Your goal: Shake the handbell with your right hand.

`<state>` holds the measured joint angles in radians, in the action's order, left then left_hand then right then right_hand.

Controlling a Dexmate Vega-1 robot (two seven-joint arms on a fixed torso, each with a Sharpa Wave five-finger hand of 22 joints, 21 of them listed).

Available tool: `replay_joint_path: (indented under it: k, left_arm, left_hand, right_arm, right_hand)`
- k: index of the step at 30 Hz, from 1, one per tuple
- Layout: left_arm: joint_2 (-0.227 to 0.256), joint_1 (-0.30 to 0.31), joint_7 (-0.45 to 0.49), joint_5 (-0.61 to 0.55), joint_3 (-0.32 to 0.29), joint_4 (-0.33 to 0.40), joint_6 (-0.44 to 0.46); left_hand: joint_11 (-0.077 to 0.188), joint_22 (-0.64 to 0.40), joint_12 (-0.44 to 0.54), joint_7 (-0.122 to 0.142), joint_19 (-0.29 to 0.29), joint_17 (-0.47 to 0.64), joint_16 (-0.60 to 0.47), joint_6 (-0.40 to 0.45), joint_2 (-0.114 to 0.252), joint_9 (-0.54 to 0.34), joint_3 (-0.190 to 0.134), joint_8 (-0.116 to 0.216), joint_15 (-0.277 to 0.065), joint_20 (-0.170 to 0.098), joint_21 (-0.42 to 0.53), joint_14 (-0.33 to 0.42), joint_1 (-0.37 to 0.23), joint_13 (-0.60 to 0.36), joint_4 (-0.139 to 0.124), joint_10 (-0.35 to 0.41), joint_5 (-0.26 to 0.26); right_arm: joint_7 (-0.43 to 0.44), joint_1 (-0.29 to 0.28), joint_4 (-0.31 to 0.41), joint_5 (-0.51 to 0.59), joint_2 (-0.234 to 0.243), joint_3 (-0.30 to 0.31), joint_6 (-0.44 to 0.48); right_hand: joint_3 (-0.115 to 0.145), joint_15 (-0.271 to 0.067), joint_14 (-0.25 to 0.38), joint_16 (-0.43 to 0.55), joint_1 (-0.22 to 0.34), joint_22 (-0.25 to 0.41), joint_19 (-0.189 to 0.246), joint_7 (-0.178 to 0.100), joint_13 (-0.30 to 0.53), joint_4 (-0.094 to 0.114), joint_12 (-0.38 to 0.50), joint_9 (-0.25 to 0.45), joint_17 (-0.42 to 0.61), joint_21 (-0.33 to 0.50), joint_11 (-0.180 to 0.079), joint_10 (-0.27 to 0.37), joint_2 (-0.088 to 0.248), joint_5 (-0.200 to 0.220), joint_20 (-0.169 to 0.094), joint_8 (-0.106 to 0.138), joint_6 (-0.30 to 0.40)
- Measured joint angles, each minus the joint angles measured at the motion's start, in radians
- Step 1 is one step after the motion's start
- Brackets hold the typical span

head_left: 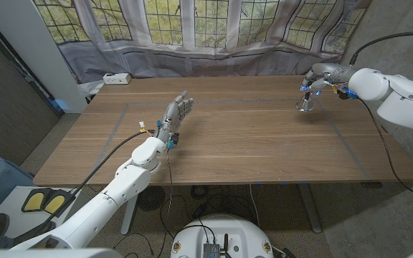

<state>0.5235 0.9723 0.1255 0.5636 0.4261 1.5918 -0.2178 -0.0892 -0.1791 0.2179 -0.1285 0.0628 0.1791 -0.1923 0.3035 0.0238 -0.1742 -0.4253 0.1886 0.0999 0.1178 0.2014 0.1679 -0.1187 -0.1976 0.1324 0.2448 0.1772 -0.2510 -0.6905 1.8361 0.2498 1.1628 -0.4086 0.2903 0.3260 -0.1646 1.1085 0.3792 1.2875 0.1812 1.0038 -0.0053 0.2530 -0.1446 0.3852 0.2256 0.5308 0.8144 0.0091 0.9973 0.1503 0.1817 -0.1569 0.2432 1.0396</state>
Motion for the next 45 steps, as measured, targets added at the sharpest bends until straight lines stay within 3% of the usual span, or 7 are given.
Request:
replay_joint_path:
  k: [45]
  left_arm:
    - [0.018,0.041,0.062,-0.031,-0.015,0.078,0.017]
  left_hand:
    - [0.0,0.0,-0.003,-0.004,0.0,0.0,0.0,0.004,0.0,0.0,0.0,0.0,0.0,0.0,0.0,0.0,0.0,0.0,0.0,0.0,0.0]
  right_arm:
    - [0.101,0.232,-0.417,0.04,-0.224,-0.188,-0.084]
  right_hand:
    - [0.002,0.004,-0.004,0.001,0.0,0.0,-0.009,0.004,0.005,0.003,-0.003,0.0,0.005,0.022,0.0,0.0,0.0,0.004,0.002,0.0,-0.004]
